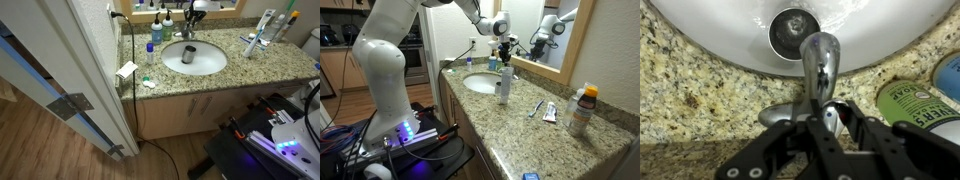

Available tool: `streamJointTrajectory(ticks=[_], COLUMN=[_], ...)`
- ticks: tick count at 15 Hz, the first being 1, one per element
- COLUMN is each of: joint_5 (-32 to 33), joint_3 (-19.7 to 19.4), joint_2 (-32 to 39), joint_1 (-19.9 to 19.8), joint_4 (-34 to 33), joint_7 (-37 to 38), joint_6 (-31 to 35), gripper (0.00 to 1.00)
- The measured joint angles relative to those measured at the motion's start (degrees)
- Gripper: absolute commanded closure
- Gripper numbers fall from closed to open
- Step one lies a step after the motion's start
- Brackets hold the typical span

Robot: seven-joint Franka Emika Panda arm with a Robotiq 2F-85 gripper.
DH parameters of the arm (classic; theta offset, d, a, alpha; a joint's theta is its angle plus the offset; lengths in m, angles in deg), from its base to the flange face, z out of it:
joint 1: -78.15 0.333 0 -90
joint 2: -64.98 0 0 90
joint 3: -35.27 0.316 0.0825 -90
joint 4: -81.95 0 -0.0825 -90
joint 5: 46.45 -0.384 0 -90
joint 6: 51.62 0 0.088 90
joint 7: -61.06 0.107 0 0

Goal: Push the tap handle down

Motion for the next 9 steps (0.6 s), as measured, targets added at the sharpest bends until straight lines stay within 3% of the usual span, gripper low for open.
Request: streamJointTrajectory(ticks=[6, 7, 9], joint_5=[0.11, 0.11, -0.04], joint_3=[-0.12, -0.14, -0.18], joint_2=[-0.02, -0.03, -0.11], joint_1=[0.06, 0.06, 0.03], joint_4=[0.11, 0.13, 0.17], joint_7=[0.20, 0.24, 0.44], joint_6=[-0.10, -0.10, -0.53], gripper=[0.93, 0.45, 0.38])
